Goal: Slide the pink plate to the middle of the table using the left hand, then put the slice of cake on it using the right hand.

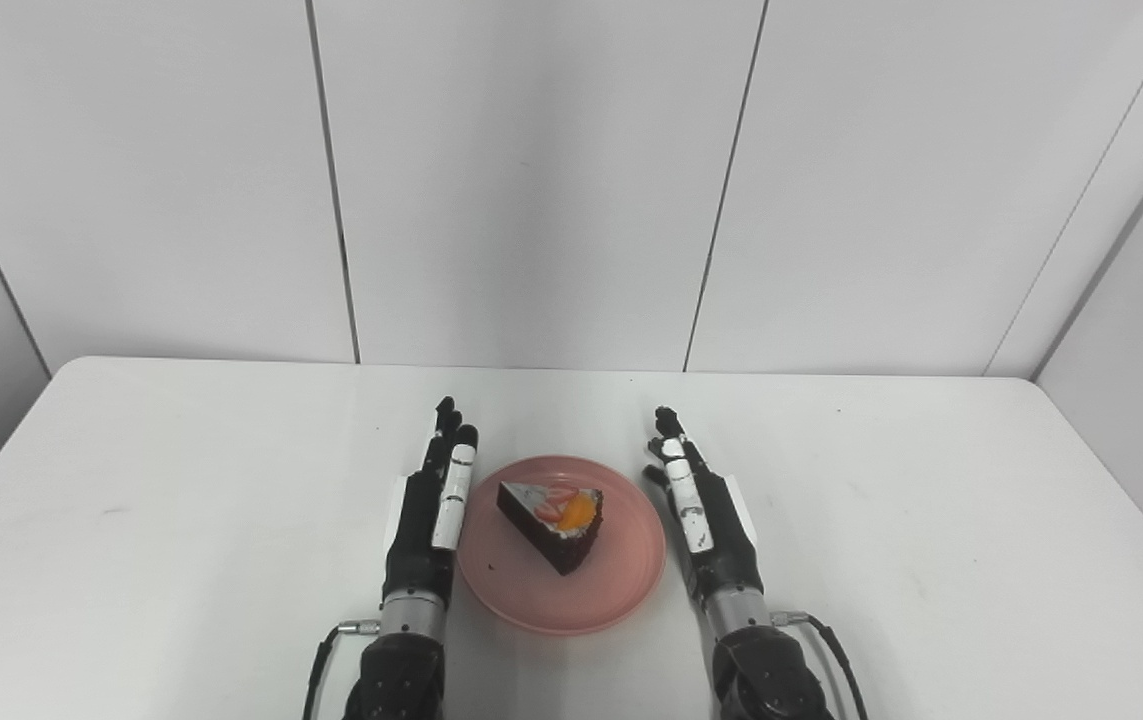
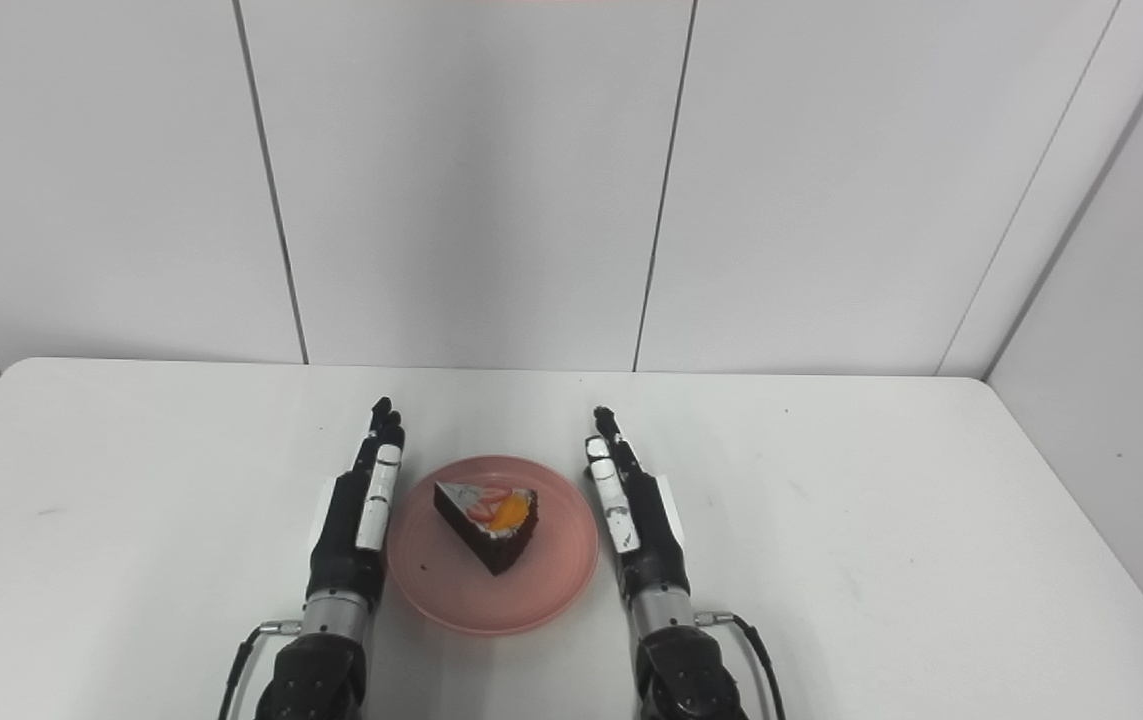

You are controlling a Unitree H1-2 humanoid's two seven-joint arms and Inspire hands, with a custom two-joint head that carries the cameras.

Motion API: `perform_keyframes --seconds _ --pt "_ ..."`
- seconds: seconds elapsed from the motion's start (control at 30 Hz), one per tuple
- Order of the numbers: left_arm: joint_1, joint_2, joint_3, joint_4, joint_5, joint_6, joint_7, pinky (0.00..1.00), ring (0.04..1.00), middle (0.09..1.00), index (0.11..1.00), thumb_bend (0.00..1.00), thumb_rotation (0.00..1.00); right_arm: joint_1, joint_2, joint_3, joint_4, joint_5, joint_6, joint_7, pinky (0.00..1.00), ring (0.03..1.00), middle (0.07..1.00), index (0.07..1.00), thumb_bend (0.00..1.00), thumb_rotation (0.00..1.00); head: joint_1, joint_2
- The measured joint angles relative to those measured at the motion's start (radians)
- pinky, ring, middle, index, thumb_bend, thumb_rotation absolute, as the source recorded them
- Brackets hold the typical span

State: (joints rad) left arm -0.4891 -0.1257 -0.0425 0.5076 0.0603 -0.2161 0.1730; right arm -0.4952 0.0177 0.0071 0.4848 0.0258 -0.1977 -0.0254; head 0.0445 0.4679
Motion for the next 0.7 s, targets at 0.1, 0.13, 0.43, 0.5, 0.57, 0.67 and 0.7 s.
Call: perform_keyframes --seconds 0.1,0.13,0.43,0.5,0.57,0.67,0.7 --pt "0.0 0.001 0.0 0.003 -0.001 0.0 0.0 1.0 0.993 0.99 1.0 0.52 1.0 -0.001 0.005 -0.007 0.007 0.029 -0.03 0.018 0.96 0.932 0.94 0.931 0.79 1.0 -0.002 0.0" --pt "0.0 0.002 0.0 0.003 -0.001 0.0 0.0 0.99 0.99 0.988 1.0 0.51 1.0 -0.002 0.005 -0.007 0.01 0.033 -0.036 0.022 0.97 0.935 0.941 0.933 0.79 1.0 -0.002 0.0" --pt "0.003 0.002 -0.001 -0.004 0.0 0.001 0.0 1.0 0.988 0.984 1.0 0.52 1.0 -0.006 0.005 -0.007 0.02 0.037 -0.057 0.024 0.99 0.954 0.946 0.938 0.76 1.0 -0.003 0.002" --pt "0.003 0.002 -0.001 -0.004 0.0 0.001 0.0 1.0 0.989 0.984 1.0 0.52 1.0 -0.007 0.004 -0.007 0.023 0.033 -0.065 0.024 0.99 0.956 0.945 0.94 0.76 1.0 -0.003 0.002" --pt "0.003 0.002 -0.001 -0.004 -0.001 0.002 0.0 1.0 0.991 0.985 1.0 0.52 1.0 -0.009 0.004 -0.007 0.028 0.03 -0.082 0.023 1.0 0.964 0.949 0.943 0.77 1.0 -0.005 0.002" --pt "0.003 0.002 -0.001 -0.003 -0.001 0.001 0.0 1.0 0.99 0.985 1.0 0.53 1.0 -0.013 0.004 -0.007 0.033 0.024 -0.085 0.022 1.0 0.971 0.952 0.941 0.78 1.0 -0.005 0.002" --pt "0.003 0.002 -0.002 -0.003 -0.001 0.001 0.0 1.0 0.99 0.985 1.0 0.53 1.0 -0.013 0.004 -0.006 0.033 0.02 -0.085 0.021 1.0 0.971 0.952 0.94 0.78 1.0 -0.006 0.0"
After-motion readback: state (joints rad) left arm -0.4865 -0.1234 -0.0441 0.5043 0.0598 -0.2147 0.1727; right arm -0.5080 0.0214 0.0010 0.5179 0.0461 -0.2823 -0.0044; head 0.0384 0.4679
